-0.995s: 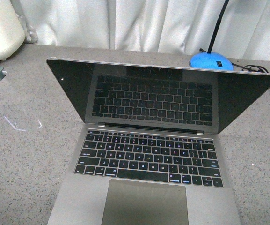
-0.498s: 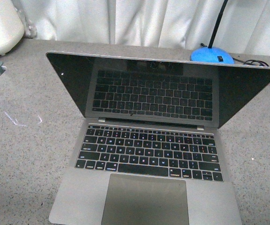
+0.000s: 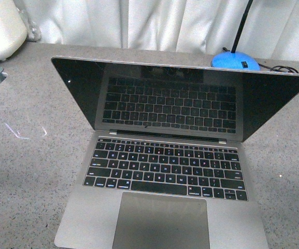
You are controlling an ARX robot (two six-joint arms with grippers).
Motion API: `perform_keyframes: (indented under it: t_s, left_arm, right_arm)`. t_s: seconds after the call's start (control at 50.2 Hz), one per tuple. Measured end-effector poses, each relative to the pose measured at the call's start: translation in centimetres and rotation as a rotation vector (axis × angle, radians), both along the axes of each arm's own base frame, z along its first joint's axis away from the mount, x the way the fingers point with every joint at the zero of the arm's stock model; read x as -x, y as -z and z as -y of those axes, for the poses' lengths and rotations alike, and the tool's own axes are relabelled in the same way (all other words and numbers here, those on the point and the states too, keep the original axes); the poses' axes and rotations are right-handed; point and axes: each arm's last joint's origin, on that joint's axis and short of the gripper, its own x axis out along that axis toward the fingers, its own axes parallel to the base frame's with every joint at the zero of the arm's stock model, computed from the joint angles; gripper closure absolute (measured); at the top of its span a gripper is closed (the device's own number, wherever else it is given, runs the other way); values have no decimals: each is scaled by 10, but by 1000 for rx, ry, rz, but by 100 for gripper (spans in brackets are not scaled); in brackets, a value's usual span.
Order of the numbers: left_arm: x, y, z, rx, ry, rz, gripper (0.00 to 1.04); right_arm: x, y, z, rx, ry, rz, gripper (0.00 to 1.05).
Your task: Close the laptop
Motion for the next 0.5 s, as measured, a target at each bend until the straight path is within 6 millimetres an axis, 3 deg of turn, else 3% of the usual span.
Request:
perform_keyframes:
  t_s: [0.398, 0.498]
  left_arm:
    - [-38, -14, 5, -47, 60, -49, 101]
    - [-57, -14, 7, -65, 60, -88, 101]
  right_arm:
    - [-61, -14, 0, 48, -41, -46, 103]
    - [-79, -14, -6, 84, -83, -44, 103]
